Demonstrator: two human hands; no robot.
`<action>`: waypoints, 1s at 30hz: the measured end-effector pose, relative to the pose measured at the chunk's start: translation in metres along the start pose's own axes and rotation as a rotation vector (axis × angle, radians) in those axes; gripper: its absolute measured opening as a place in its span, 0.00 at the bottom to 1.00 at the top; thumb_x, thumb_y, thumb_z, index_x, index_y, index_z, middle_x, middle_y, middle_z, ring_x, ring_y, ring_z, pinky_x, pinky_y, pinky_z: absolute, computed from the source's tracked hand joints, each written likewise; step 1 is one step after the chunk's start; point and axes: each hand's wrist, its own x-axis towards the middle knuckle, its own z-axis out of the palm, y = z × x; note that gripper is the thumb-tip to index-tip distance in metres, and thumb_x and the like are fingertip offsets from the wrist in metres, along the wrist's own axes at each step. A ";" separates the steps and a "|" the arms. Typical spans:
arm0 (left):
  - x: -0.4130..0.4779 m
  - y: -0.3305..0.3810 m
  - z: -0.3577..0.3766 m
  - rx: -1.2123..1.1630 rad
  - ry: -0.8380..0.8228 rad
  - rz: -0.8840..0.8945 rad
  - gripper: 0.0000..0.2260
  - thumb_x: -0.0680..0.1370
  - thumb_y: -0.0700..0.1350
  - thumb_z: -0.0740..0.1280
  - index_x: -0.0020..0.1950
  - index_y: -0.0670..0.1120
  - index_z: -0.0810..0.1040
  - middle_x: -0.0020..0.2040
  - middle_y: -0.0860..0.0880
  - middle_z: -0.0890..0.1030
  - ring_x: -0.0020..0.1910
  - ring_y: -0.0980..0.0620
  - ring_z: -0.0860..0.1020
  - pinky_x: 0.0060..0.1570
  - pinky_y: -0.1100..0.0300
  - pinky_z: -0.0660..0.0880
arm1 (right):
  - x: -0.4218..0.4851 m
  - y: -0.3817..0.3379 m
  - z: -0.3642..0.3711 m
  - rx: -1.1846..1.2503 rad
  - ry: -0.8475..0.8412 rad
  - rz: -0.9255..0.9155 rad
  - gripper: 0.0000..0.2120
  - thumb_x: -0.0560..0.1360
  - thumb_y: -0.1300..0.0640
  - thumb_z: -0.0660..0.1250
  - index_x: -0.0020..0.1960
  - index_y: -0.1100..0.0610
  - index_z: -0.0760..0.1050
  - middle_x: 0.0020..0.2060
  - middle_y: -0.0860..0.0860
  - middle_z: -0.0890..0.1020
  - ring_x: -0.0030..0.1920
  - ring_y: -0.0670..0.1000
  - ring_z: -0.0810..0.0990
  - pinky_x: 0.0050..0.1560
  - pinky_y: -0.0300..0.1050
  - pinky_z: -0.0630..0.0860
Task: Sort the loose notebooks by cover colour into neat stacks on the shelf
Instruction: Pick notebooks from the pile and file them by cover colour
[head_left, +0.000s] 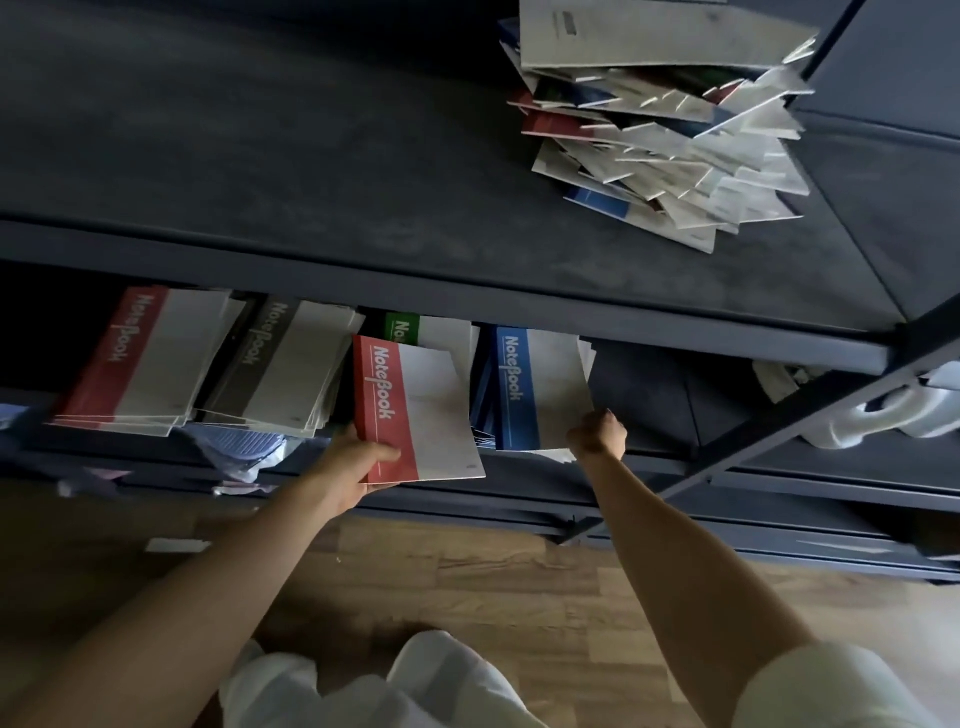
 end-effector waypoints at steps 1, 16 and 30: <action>0.000 0.000 -0.001 0.000 -0.001 -0.002 0.24 0.75 0.27 0.63 0.68 0.42 0.67 0.64 0.40 0.75 0.62 0.39 0.73 0.52 0.48 0.71 | 0.000 0.000 0.001 -0.009 -0.020 0.002 0.17 0.74 0.67 0.61 0.63 0.66 0.71 0.60 0.62 0.76 0.60 0.61 0.74 0.59 0.48 0.72; -0.013 0.021 -0.058 -0.090 0.030 0.104 0.18 0.76 0.32 0.65 0.58 0.49 0.67 0.47 0.50 0.77 0.51 0.46 0.75 0.39 0.56 0.72 | -0.091 -0.117 0.039 0.180 -0.679 -0.045 0.08 0.78 0.57 0.63 0.49 0.62 0.73 0.38 0.54 0.77 0.35 0.51 0.77 0.40 0.45 0.76; 0.014 0.054 -0.251 0.554 0.290 0.379 0.13 0.72 0.47 0.66 0.53 0.43 0.73 0.45 0.49 0.81 0.43 0.49 0.81 0.41 0.56 0.78 | -0.211 -0.242 0.185 0.452 -0.574 -0.011 0.16 0.76 0.69 0.58 0.61 0.57 0.68 0.54 0.57 0.75 0.48 0.56 0.75 0.25 0.41 0.74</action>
